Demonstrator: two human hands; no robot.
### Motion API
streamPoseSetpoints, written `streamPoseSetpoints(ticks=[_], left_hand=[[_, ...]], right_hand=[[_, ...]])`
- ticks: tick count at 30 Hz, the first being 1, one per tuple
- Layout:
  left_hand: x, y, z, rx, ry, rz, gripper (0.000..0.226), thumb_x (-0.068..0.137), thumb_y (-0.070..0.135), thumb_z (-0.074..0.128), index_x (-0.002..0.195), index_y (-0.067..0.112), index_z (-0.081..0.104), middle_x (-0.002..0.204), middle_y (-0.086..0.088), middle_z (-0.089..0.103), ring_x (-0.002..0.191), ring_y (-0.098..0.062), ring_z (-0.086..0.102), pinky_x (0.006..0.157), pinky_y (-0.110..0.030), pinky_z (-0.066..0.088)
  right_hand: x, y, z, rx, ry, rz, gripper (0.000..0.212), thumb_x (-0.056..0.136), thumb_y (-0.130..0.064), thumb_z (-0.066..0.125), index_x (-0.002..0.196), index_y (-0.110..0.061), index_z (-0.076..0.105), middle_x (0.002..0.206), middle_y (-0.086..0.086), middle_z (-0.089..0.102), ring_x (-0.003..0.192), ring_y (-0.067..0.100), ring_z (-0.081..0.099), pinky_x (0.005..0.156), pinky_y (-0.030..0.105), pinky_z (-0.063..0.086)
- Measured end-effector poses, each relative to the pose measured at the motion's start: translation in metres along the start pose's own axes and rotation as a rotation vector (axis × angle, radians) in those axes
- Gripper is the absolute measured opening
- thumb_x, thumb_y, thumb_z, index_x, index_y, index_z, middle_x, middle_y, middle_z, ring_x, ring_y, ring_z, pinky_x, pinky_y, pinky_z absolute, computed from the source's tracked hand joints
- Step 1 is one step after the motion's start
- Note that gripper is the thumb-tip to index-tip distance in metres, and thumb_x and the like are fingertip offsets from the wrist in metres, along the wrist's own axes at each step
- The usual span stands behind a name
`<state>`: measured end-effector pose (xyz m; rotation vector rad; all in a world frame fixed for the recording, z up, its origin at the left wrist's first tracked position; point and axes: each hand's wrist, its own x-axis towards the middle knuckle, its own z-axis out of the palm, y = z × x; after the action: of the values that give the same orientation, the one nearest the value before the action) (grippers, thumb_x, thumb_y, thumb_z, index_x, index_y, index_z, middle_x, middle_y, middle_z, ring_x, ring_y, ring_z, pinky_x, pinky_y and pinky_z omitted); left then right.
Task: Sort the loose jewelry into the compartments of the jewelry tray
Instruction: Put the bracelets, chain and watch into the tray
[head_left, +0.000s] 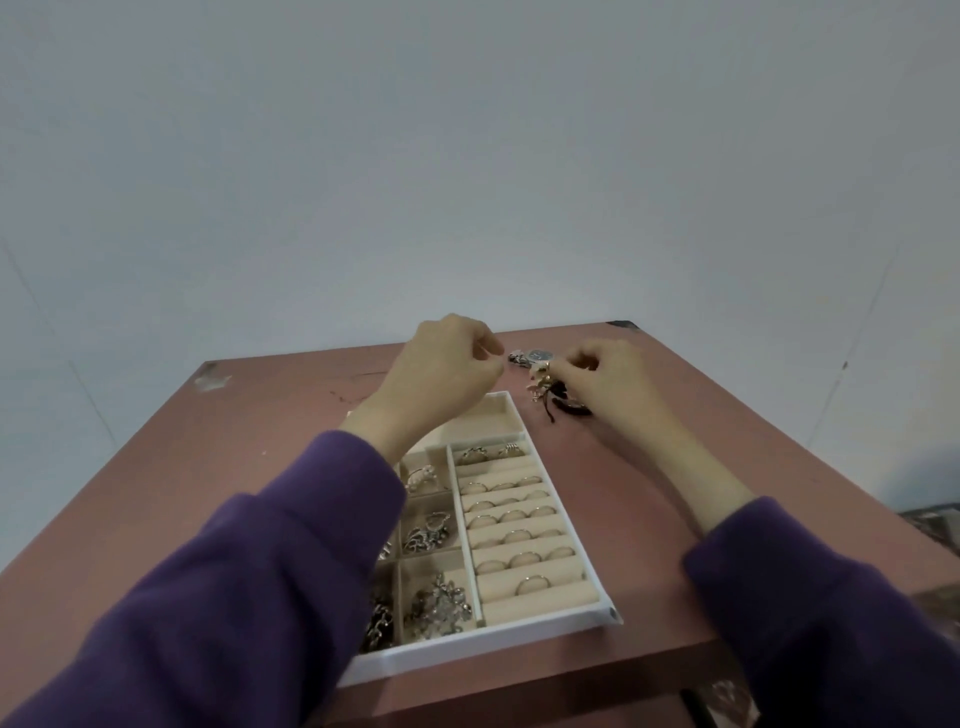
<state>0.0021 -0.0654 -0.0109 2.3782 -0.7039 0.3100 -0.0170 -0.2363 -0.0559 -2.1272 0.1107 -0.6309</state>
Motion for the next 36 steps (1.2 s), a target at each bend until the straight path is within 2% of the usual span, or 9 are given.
streamPoseSetpoints(ticks=[3, 8, 11, 14, 19, 22, 26, 30, 36], left_hand=[[0.01, 0.009, 0.004, 0.043, -0.071, -0.017, 0.021, 0.087, 0.011, 0.052, 0.101, 0.011, 0.068, 0.1, -0.005, 0.067, 0.088, -0.016, 0.058, 0.074, -0.022, 0.042], [0.028, 0.016, 0.017, 0.118, -0.18, -0.062, 0.023, 0.085, 0.003, 0.052, 0.098, 0.01, 0.069, 0.105, -0.01, 0.067, 0.095, -0.022, 0.062, 0.073, -0.024, 0.044], [0.038, 0.019, 0.033, 0.12, -0.238, -0.049, 0.021, 0.085, 0.005, 0.056, 0.101, 0.009, 0.068, 0.106, -0.011, 0.067, 0.097, -0.023, 0.062, 0.075, -0.025, 0.046], [0.049, 0.018, 0.052, 0.149, -0.264, -0.055, 0.019, 0.084, 0.011, 0.061, 0.101, 0.01, 0.067, 0.106, -0.011, 0.067, 0.099, -0.025, 0.062, 0.086, -0.033, 0.05], [0.06, 0.016, 0.074, 0.235, -0.241, -0.13, 0.034, 0.076, 0.03, 0.072, 0.097, 0.004, 0.063, 0.103, -0.016, 0.065, 0.099, -0.033, 0.061, 0.08, -0.038, 0.049], [0.062, 0.017, 0.079, 0.216, -0.259, -0.164, 0.041, 0.068, 0.028, 0.08, 0.096, 0.003, 0.063, 0.102, -0.018, 0.066, 0.099, -0.034, 0.062, 0.081, -0.04, 0.05], [0.063, 0.015, 0.079, 0.138, -0.183, -0.154, 0.023, 0.072, 0.011, 0.071, 0.093, 0.001, 0.067, 0.094, -0.018, 0.068, 0.091, -0.032, 0.064, 0.079, -0.038, 0.054], [0.058, 0.019, 0.058, 0.034, -0.093, -0.11, 0.013, 0.079, 0.012, 0.066, 0.089, 0.005, 0.07, 0.091, -0.012, 0.069, 0.081, -0.021, 0.062, 0.071, -0.029, 0.049], [0.025, -0.003, -0.014, -0.025, 0.071, -0.094, 0.009, 0.081, 0.019, 0.066, 0.085, 0.012, 0.07, 0.075, 0.001, 0.064, 0.066, -0.003, 0.055, 0.054, -0.011, 0.037]], right_hand=[[0.003, -0.006, -0.003, 0.212, 0.045, 0.092, 0.025, 0.085, -0.019, 0.059, 0.06, -0.016, 0.06, 0.053, -0.006, 0.055, 0.042, 0.0, 0.048, 0.051, 0.016, 0.04], [0.005, -0.01, -0.009, 0.517, 0.191, 0.172, 0.019, 0.087, -0.016, 0.053, 0.071, -0.015, 0.063, 0.067, -0.004, 0.064, 0.053, 0.008, 0.054, 0.051, 0.02, 0.043], [0.005, -0.008, -0.01, 0.469, 0.308, 0.156, 0.014, 0.086, -0.019, 0.053, 0.076, -0.015, 0.062, 0.068, -0.006, 0.062, 0.057, 0.003, 0.058, 0.061, 0.025, 0.045], [0.005, -0.007, -0.009, 0.427, 0.365, 0.163, 0.011, 0.083, -0.022, 0.058, 0.078, -0.015, 0.064, 0.068, -0.008, 0.062, 0.068, 0.013, 0.061, 0.069, 0.031, 0.047], [0.006, -0.003, -0.015, 0.302, 0.426, 0.174, 0.013, 0.086, -0.025, 0.056, 0.083, -0.014, 0.064, 0.063, -0.014, 0.055, 0.055, -0.002, 0.05, 0.056, 0.015, 0.037], [0.006, -0.002, -0.016, 0.279, 0.435, 0.192, 0.015, 0.085, -0.028, 0.057, 0.083, -0.014, 0.064, 0.062, -0.014, 0.053, 0.052, -0.002, 0.048, 0.048, 0.004, 0.033], [0.005, -0.003, -0.016, 0.269, 0.463, 0.188, 0.017, 0.085, -0.029, 0.057, 0.084, -0.014, 0.064, 0.063, -0.013, 0.054, 0.057, 0.002, 0.049, 0.05, 0.006, 0.034], [0.004, -0.006, -0.016, 0.319, 0.51, 0.144, 0.013, 0.087, -0.023, 0.055, 0.081, -0.015, 0.062, 0.063, -0.015, 0.056, 0.059, -0.001, 0.052, 0.064, 0.025, 0.041], [-0.005, -0.017, -0.004, 0.336, 0.385, -0.022, 0.011, 0.091, -0.018, 0.054, 0.087, -0.012, 0.063, 0.068, -0.014, 0.058, 0.057, -0.01, 0.051, 0.055, 0.007, 0.041]])
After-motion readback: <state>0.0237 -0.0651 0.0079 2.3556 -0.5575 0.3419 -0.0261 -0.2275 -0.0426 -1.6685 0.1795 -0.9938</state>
